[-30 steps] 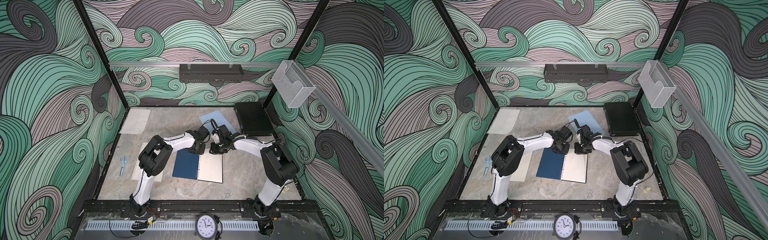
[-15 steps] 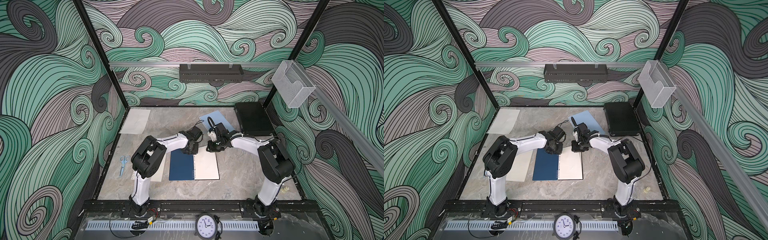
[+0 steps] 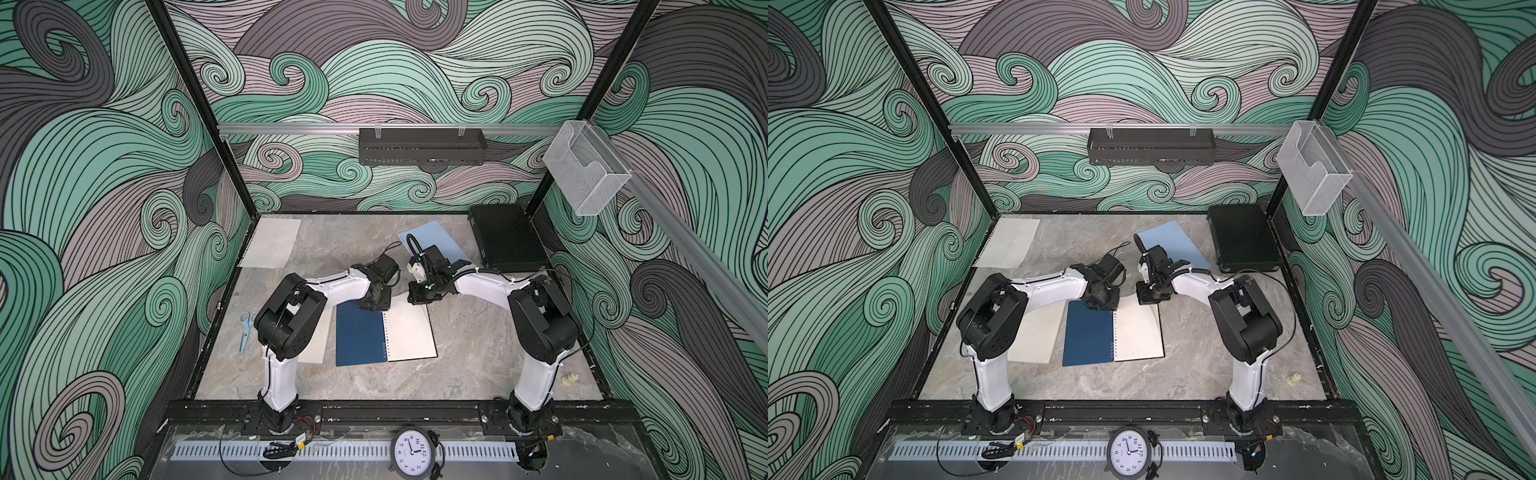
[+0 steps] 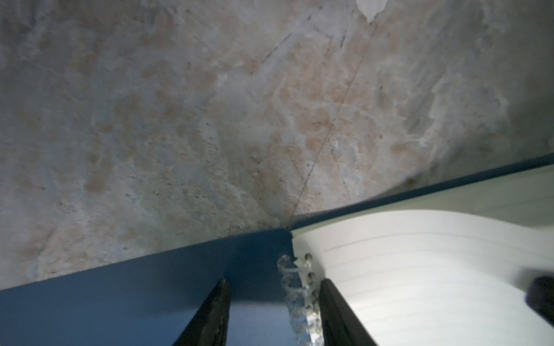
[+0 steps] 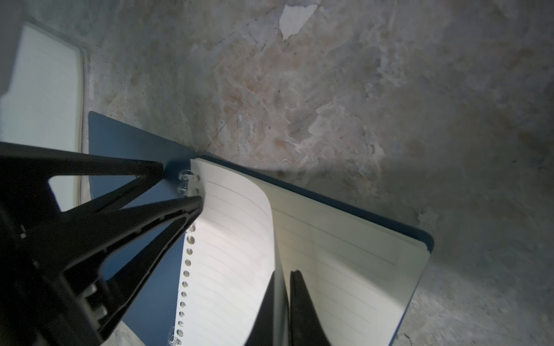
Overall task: Tear off pages from different notebooks
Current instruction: Tear off the paper from the notebook.
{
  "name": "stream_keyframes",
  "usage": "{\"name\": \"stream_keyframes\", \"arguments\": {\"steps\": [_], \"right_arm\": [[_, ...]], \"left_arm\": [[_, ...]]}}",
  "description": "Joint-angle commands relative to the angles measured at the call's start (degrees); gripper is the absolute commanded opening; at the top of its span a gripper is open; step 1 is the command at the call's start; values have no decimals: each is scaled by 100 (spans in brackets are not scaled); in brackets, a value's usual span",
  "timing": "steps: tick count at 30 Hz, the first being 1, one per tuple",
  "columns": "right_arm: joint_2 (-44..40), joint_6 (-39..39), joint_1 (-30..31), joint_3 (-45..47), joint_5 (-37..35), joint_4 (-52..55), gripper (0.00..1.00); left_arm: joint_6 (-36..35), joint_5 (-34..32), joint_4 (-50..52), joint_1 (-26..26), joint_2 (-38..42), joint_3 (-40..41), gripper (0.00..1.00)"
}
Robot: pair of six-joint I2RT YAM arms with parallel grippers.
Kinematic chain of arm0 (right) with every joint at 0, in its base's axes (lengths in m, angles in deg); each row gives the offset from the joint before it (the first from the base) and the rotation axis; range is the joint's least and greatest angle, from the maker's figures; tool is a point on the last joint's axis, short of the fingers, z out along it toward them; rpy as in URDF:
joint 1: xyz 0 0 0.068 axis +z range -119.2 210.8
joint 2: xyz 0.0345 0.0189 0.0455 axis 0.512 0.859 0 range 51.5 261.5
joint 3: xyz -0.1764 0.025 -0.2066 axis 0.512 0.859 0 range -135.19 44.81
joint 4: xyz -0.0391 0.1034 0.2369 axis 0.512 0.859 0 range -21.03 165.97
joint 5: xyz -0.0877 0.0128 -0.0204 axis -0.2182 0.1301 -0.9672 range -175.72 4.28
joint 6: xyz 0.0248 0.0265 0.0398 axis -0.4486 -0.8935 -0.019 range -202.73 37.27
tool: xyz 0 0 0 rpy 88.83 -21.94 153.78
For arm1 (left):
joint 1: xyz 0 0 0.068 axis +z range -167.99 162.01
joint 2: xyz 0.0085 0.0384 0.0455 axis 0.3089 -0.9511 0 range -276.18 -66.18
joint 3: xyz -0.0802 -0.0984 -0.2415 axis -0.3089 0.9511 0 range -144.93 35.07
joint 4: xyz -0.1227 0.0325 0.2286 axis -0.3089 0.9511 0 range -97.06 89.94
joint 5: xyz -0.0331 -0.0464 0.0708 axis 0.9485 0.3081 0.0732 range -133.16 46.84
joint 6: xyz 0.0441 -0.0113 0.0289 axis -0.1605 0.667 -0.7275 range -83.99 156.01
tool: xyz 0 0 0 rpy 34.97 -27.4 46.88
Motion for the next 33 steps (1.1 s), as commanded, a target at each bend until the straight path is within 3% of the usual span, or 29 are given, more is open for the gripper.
{"name": "stream_keyframes", "arguments": {"steps": [1, 14, 33], "right_arm": [[113, 227, 116, -244, -113, 98, 7], [161, 818, 342, -470, -635, 278, 0], [-212, 1260, 820, -280, -1294, -105, 0]], "left_arm": [[-241, 159, 267, 87, 198, 25, 50], [-217, 519, -104, 443, 708, 444, 51], [-221, 57, 840, 607, -111, 227, 46]]}}
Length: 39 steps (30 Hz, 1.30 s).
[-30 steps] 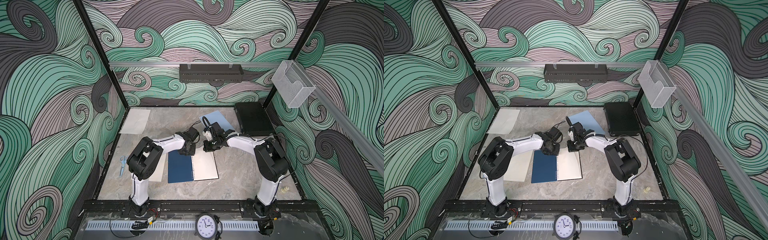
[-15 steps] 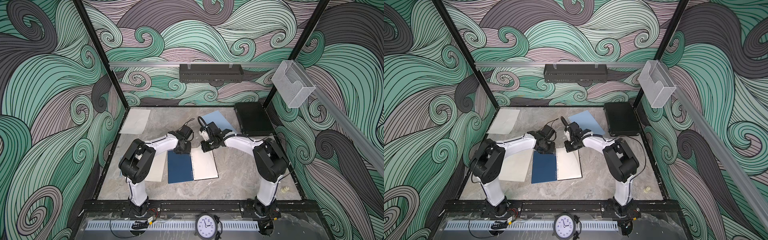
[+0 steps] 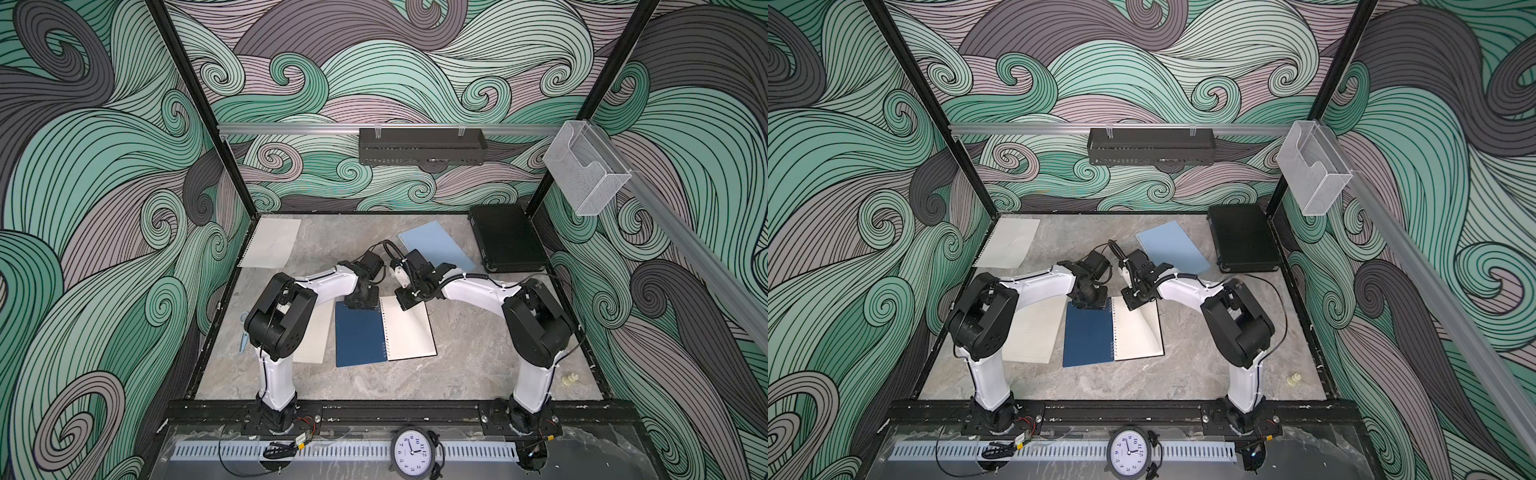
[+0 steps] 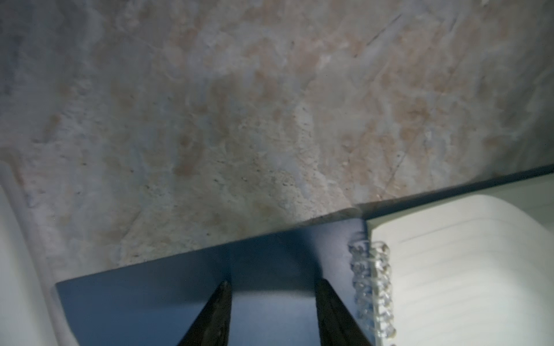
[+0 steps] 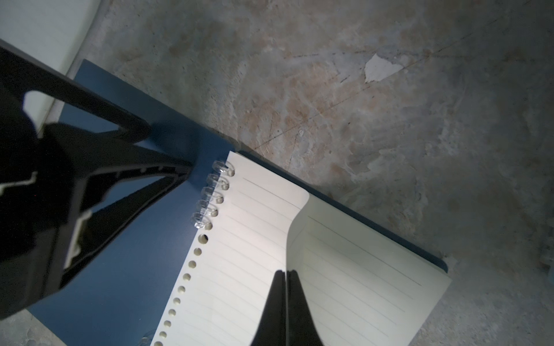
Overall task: Tear off pages from different notebooks
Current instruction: Tear off the paper from the notebook.
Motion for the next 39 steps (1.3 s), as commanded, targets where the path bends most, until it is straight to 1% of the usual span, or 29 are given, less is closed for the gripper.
{"name": "stream_keyframes", "arguments": {"steps": [1, 5, 6, 12, 16, 18, 21, 23, 27, 30, 34, 37, 39], "right_arm": [[-295, 144, 62, 81, -163, -214, 0], [-424, 145, 139, 203, -197, -274, 0], [-465, 145, 156, 245, -216, -471, 0], [-704, 210, 276, 555, -209, -884, 0], [-1028, 361, 435, 953, -164, -1236, 0], [-1284, 507, 573, 1263, -98, -1538, 0], [-1749, 1119, 1038, 1932, 396, -2124, 0], [-1952, 1472, 1430, 2330, 237, -2453, 0], [-1885, 1617, 1562, 2183, 98, -2141, 0], [-1998, 1638, 1639, 2226, -38, -2233, 0], [-2162, 1635, 1779, 2215, -42, -2135, 0], [-2352, 1537, 2163, 2214, -76, -2027, 0], [-2531, 1375, 2575, 2270, -76, -2002, 0]], "left_arm": [[58, -221, 643, 41, -347, -20, 45], [165, -231, 733, 34, -444, 154, 45], [182, -231, 735, 36, -483, 195, 45], [265, -200, 694, 42, -656, 393, 44], [332, -115, 737, 44, -917, 470, 44], [374, -90, 700, 45, -1045, 565, 44], [508, 0, 533, 62, -1215, 731, 44], [604, 110, 338, 76, -1260, 876, 44], [720, 243, 105, 82, -1354, 1040, 43], [744, 251, 49, 85, -1356, 1078, 43], [748, 244, 34, 85, -1361, 1074, 42], [748, 226, 48, 94, -1386, 1056, 41], [730, 231, 41, 98, -1384, 1041, 41]]}}
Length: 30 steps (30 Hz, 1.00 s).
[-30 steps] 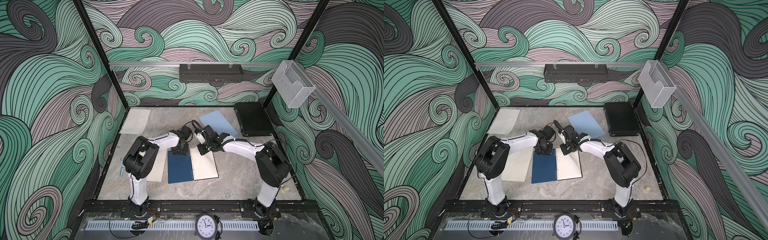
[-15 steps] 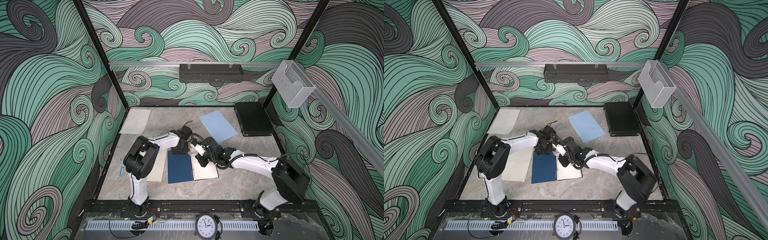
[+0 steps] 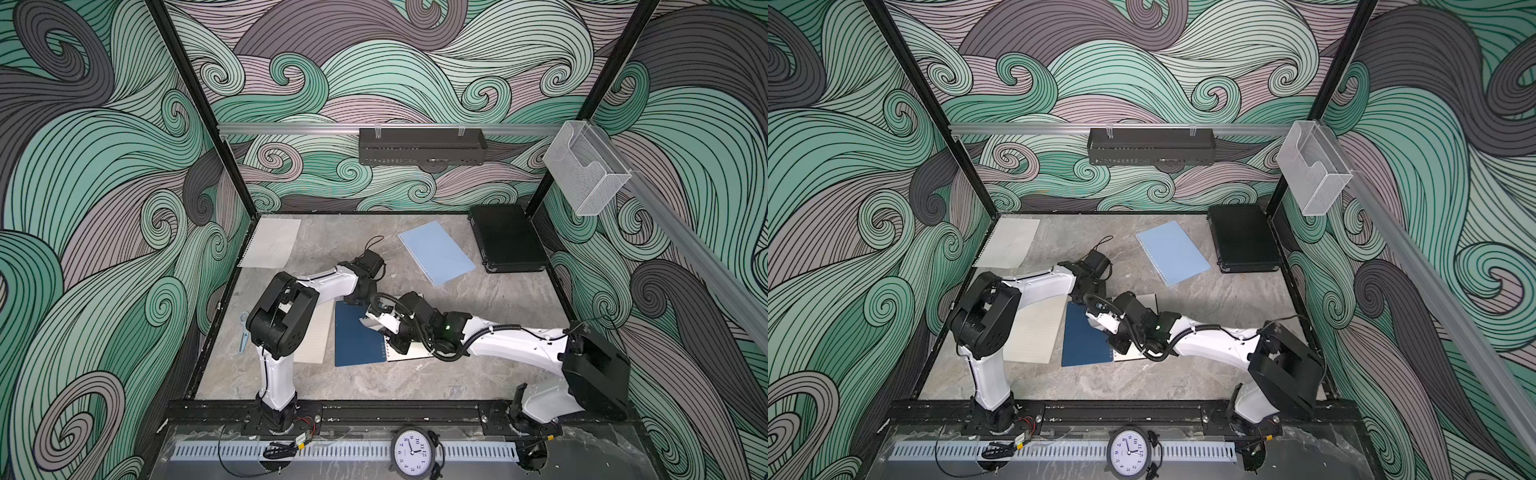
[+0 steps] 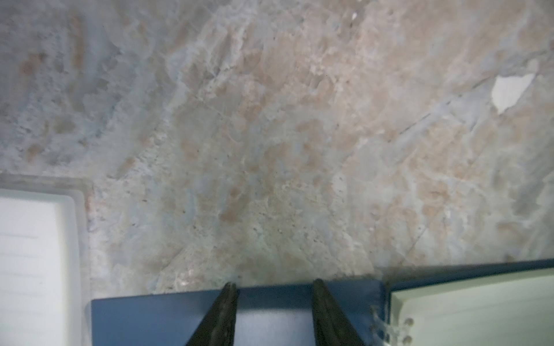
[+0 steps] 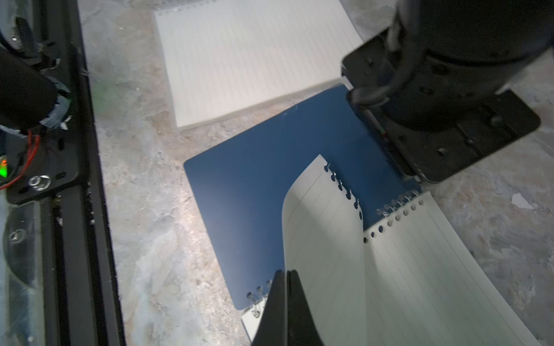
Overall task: Tear off pages from different notebooks
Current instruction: Tear off the paper from the notebook.
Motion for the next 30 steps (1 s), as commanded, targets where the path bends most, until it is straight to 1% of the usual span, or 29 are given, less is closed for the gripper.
{"name": "stream_keyframes", "arguments": {"steps": [1, 5, 7, 9, 10, 14, 17, 18, 21, 22, 25, 28, 30], "right_arm": [[-382, -148, 651, 81, -17, 10, 0], [-657, -850, 1858, 346, -331, -103, 0], [-762, -1199, 2517, 466, -633, -207, 0], [-846, -1423, 2904, 578, -850, -302, 0], [-895, -1540, 2993, 622, -940, -303, 0], [-1331, -1625, 3073, 780, -1173, -271, 0], [-1594, -1612, 3026, 808, -1861, 195, 0], [-1657, -1647, 2915, 826, -2006, 340, 0], [-1869, -1687, 2506, 1079, -1817, 294, 0], [-1936, -1678, 2404, 1132, -1778, 300, 0], [-2082, -1600, 2278, 1190, -1762, 402, 0], [-2125, -1616, 2164, 1257, -1719, 453, 0], [-2125, -1625, 2141, 1291, -1644, 420, 0]], "left_arm": [[129, 782, 566, 61, -1164, 866, 41], [101, 806, 565, 65, -1169, 837, 40], [100, 799, 540, 68, -1179, 857, 40], [100, 781, 532, 74, -1193, 865, 40], [100, 780, 515, 76, -1211, 866, 40], [125, 844, 454, 74, -1297, 866, 39], [123, 887, 428, 65, -1145, 902, 39], [103, 853, 485, 65, -1028, 853, 39], [11, 665, 923, 58, -636, 516, 41], [-28, 593, 1097, 44, -397, 383, 42], [-111, 463, 1585, -4, 299, 49, 45], [-196, 545, 1955, -143, 841, -187, 48], [-194, 628, 2103, -309, 1067, -231, 49]]}}
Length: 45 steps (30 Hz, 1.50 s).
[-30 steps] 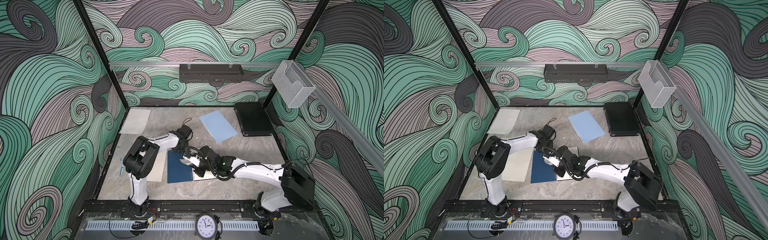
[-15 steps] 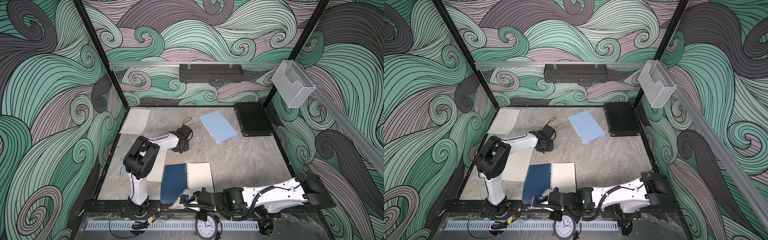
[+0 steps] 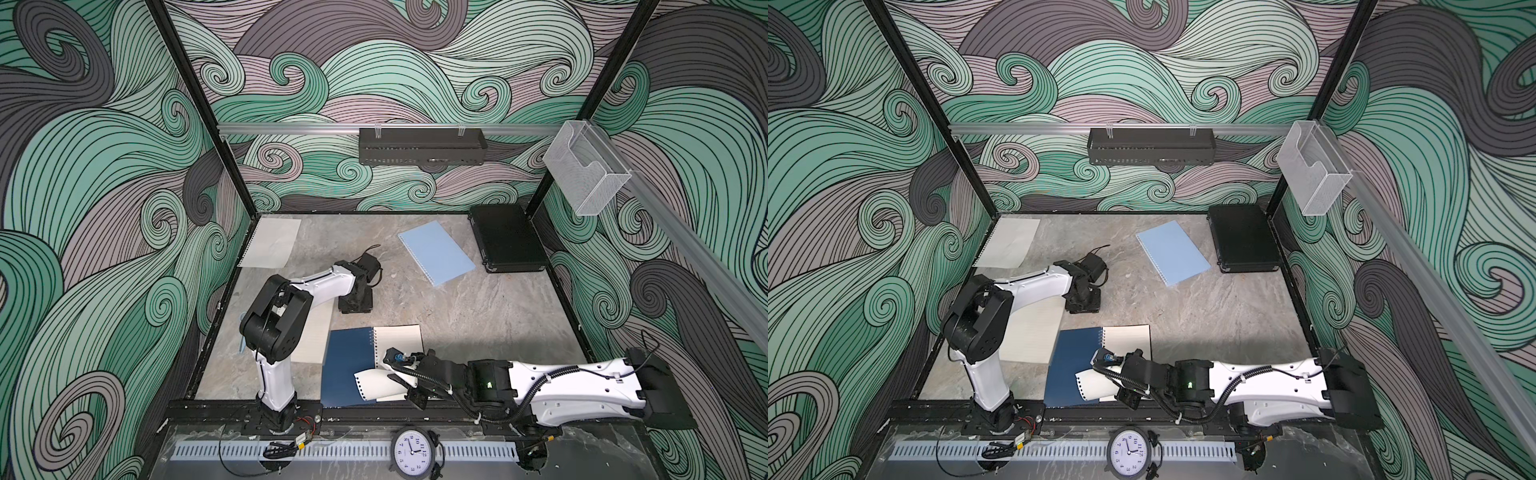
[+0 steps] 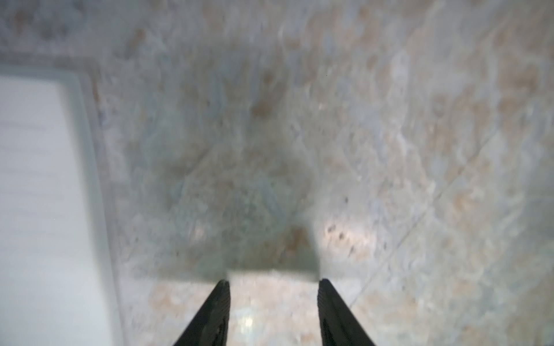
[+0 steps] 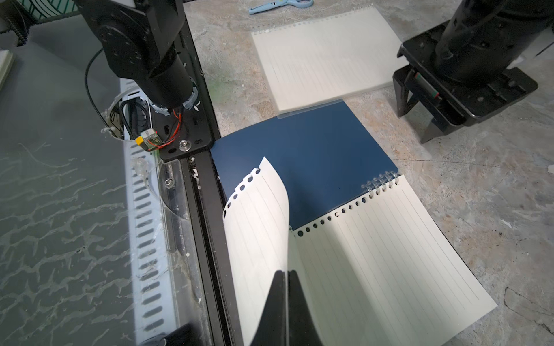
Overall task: Tear off pages from different notebooks
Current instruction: Tear off the paper from the notebook.
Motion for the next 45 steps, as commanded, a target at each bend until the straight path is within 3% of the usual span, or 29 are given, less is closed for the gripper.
{"name": "stream_keyframes", "arguments": {"steps": [1, 10, 20, 27, 30, 35, 40, 45], "right_arm": [[-80, -56, -58, 65, -10, 62, 0], [-35, -47, -200, 65, -64, 129, 0], [-15, -13, -427, 73, 70, 113, 0], [334, 128, -436, -310, 723, 168, 0], [261, 193, -134, -448, 1066, 113, 0], [51, 198, 91, -502, 747, 200, 0], [-153, 93, -458, -300, 559, 391, 0], [-338, 198, -642, -284, 569, 623, 0]], "left_arm": [[-55, 306, 860, -321, 565, -159, 50], [761, 400, 801, -1289, 882, 367, 53], [1260, 834, 84, -1721, 772, 926, 54], [1246, 635, -112, -1608, -8, 982, 49], [1188, 683, -404, -1442, -403, 1109, 47], [1062, 906, -788, -1225, -1043, 926, 44], [1039, 977, -878, -1182, -1367, 636, 44], [960, 968, -954, -1053, -1516, 551, 43]]}}
